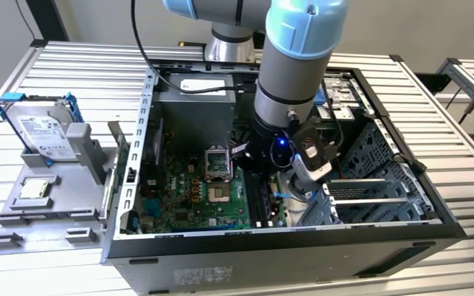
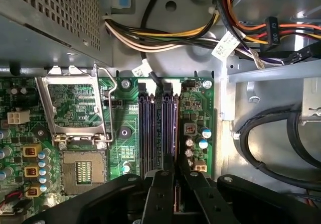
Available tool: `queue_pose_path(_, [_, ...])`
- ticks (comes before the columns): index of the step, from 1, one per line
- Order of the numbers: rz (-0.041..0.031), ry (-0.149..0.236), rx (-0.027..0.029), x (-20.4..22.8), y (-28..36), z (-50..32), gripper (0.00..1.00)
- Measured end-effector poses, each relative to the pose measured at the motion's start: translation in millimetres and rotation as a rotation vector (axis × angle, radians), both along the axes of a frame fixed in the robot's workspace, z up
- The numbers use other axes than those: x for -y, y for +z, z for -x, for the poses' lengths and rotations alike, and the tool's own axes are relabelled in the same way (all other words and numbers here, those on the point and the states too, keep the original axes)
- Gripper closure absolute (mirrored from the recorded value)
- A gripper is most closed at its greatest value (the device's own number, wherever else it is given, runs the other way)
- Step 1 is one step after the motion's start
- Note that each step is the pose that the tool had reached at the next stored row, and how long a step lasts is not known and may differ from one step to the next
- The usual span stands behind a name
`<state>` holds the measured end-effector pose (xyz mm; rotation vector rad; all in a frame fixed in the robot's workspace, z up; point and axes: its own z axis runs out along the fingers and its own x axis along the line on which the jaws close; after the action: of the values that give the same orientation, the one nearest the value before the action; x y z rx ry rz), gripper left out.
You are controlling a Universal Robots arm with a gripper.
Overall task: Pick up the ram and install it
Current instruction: 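Insert the ram into the slot, then press down the ram until it locks into place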
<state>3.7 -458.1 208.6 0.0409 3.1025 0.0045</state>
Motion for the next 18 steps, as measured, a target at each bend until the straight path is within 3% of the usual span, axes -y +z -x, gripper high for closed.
queue_pose_path(3, [0.0026,0.0,-0.0017,0.0,0.8,-0.3,0.0])
queue_pose_path(4, [0.0037,0.0,-0.0032,0.1,3.7,-0.3,0.0])
queue_pose_path(11, [0.0033,-0.001,-0.0055,0.1,32.2,-0.2,0.0])
queue_pose_path(16, [0.0036,-0.001,-0.0065,0.1,34.5,0.0,0.0])
queue_pose_path(17, [0.0038,-0.001,-0.0065,0.1,34.7,0.1,1.0])
queue_pose_path(18, [0.0037,-0.001,-0.0065,0.1,34.8,0.2,1.0])
